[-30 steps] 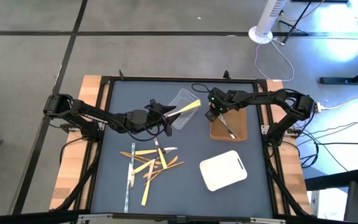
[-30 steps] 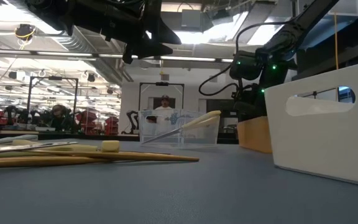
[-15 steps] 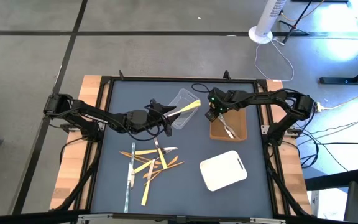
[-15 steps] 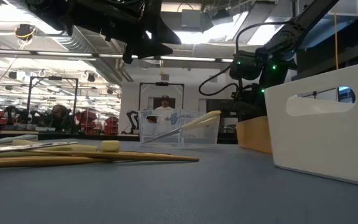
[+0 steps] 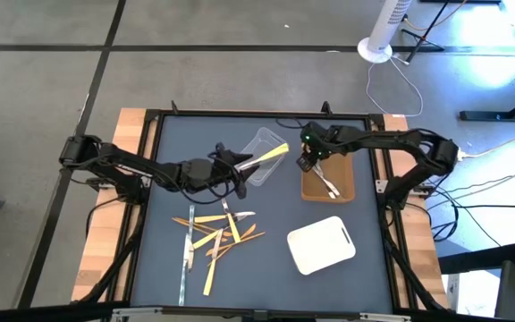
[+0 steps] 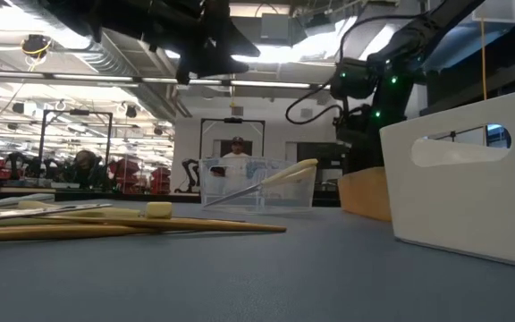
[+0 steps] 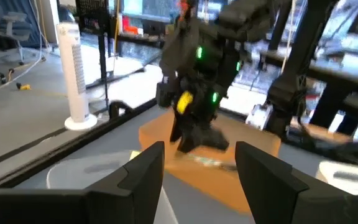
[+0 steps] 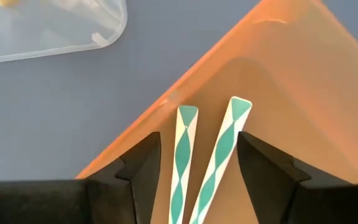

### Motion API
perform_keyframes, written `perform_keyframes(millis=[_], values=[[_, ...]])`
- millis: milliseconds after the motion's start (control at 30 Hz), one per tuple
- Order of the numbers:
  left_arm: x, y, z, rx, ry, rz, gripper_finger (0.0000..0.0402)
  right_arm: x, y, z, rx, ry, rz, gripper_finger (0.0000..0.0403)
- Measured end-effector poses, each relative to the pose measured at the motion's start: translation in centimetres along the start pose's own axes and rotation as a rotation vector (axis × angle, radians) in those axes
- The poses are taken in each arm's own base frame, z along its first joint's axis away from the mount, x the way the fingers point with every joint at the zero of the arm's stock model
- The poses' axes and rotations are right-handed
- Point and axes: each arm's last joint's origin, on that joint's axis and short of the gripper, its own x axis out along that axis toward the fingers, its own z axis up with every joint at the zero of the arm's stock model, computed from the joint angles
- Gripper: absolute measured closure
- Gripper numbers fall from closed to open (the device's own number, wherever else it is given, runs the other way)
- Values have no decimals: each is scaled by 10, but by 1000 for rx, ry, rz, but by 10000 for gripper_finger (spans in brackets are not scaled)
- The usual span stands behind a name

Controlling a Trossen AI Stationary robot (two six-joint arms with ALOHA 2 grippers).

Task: Sort silverware by color (type)
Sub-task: Put the white knife into the orange bin

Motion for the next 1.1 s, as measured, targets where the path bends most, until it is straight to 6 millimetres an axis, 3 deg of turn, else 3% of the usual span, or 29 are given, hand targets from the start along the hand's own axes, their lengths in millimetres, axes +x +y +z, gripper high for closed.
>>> perform_keyframes(millis=[300, 700, 900, 1100], values=[[1, -18, 22, 8, 151, 6, 209, -33, -5, -4, 5, -50, 15, 203], [-10, -21, 35, -176, 579, 13, 209, -78, -9, -9, 47, -180, 101, 203], [-27, -14, 20, -326, 896, 77, 209, -89, 11, -17, -29, -220, 147, 204], [-50, -7, 6, -405, 1116, 300, 209, -95, 43, -30, -137, -251, 181, 204]])
